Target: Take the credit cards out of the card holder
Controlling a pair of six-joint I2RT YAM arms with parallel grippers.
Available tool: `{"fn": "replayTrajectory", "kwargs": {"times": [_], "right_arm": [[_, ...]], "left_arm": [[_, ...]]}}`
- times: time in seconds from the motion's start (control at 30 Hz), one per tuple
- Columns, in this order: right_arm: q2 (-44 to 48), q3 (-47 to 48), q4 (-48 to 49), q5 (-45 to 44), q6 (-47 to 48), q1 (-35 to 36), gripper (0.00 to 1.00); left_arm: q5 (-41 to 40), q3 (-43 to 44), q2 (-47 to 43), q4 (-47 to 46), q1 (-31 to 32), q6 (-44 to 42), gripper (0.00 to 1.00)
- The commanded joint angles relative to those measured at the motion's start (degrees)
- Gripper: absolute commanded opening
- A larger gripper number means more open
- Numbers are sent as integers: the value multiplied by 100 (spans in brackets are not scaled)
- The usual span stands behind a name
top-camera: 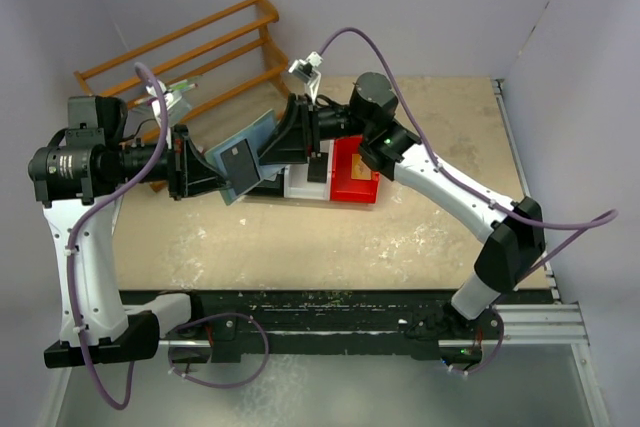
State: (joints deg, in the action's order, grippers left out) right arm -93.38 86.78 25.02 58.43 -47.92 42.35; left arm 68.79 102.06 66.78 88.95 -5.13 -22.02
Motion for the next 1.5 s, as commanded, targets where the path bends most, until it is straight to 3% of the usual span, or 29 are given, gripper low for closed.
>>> {"fn": "replayTrajectory", "kwargs": {"times": [0.0,0.33,0.63,0.97,1.47], "right_arm": [[-110,286,304,-153,-30,164,44],[-252,376,1001,87,-524,326,39],[-26,221,1092,133,-530,356,33],[-65,400,211,-193,49,432,35],[-49,291,-315,-223,560,355,39]], "left_arm": [[690,-17,-61,-35,29,-9,0],[487,-103,-38,-40,29,-74,0],[-597,-348,-69,-621,29,464,0],[-647,-346,-127,-588,29,399,0],[257,-30,-139,-70,29,-149,0]]}}
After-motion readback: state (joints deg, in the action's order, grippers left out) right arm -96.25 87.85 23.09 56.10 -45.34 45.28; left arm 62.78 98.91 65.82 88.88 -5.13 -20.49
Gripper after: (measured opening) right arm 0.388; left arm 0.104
